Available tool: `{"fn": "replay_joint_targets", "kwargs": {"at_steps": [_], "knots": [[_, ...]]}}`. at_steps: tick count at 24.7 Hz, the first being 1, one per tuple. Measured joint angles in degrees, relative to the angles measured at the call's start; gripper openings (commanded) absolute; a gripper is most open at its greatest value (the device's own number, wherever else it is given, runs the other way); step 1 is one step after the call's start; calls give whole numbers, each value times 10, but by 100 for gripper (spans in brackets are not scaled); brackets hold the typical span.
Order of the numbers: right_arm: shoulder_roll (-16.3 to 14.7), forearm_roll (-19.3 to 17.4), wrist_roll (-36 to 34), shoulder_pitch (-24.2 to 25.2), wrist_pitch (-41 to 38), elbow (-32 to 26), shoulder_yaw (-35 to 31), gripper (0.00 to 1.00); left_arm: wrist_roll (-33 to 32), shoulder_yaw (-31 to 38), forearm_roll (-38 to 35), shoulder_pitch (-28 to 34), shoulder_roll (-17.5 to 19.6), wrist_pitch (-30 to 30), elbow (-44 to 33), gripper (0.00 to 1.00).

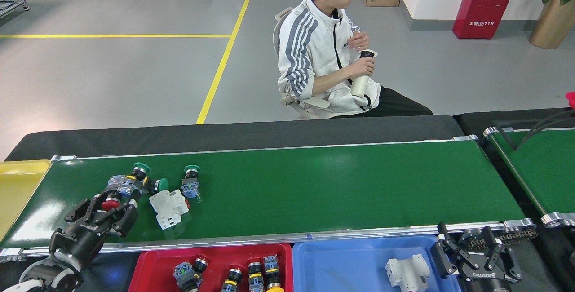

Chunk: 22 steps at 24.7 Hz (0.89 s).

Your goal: Pick switch part from conveyor to tray

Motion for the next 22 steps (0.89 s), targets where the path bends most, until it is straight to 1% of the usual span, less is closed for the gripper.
{"fn": "replay_joint_targets", "kwargs": {"at_steps": [2,4,5,6,7,8,9,11,12,16,19,21,22], "knots": [[-4,0,-1,0,1,0,0,100,-4,-7,-1,48,-9,-23,-70,9],[-5,0,-3,0,1,0,0,100,-6,-31,-18,88,-14,-38,-117,10],[-6,0,-4,0,1,0,0,100,-6,-45,-32,100,-14,-41,-132,12],[-8,0,-4,0,1,0,0,100,-8,-59,-49,109,-14,-44,-142,19],[-13,0,-3,0,1,0,0,100,-8,-72,-68,114,-14,-45,-146,34],[-17,0,-3,0,1,0,0,100,-8,-83,-84,116,-16,-46,-146,62],[-19,0,-2,0,1,0,0,100,-7,-88,-97,117,-25,-47,-146,100],[-20,0,-2,0,0,0,0,100,-5,-91,-107,117,-49,-47,-146,100],[-20,0,-1,1,0,0,0,100,-5,-91,-108,117,-54,-47,-146,100],[-20,0,-1,8,-8,0,0,100,-3,-69,-106,123,-59,-47,-146,100],[-20,0,-1,8,-12,0,0,100,-3,-30,-93,128,-62,-47,-147,100],[-20,0,-1,8,-13,-1,1,100,-1,14,-86,128,-72,-49,-142,100],[-20,0,-1,9,-14,-1,1,100,-1,48,-86,128,-84,-46,-131,100]]}}
